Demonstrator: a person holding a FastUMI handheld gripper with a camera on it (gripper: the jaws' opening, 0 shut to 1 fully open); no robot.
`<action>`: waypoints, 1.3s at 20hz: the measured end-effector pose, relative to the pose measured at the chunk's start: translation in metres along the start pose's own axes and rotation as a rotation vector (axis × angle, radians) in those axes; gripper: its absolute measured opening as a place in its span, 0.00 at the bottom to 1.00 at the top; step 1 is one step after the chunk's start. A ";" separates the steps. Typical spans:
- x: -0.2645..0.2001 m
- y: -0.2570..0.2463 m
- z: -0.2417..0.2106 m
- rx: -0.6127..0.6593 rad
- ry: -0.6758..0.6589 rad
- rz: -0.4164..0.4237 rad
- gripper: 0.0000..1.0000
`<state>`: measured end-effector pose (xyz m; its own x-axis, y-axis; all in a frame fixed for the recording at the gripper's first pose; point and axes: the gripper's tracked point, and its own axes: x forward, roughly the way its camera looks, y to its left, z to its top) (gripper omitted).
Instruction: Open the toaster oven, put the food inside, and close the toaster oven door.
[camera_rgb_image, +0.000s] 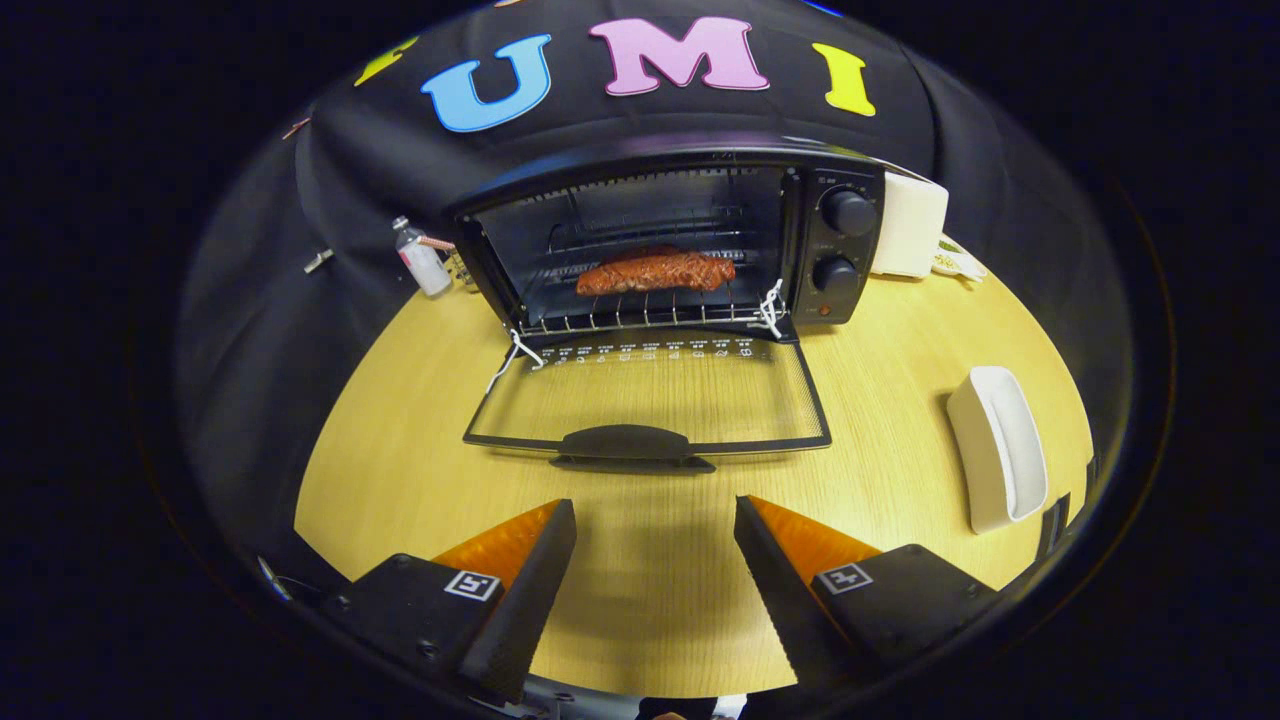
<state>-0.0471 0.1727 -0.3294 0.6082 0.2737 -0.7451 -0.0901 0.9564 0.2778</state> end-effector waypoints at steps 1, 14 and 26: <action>0.006 0.001 -0.002 0.000 0.016 -0.012 0.98; 0.056 -0.004 -0.010 -0.031 0.111 -0.152 0.99; 0.035 -0.002 0.009 -0.102 0.020 -0.158 1.00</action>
<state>-0.0188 0.1798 -0.3506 0.6056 0.1205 -0.7866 -0.0753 0.9927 0.0940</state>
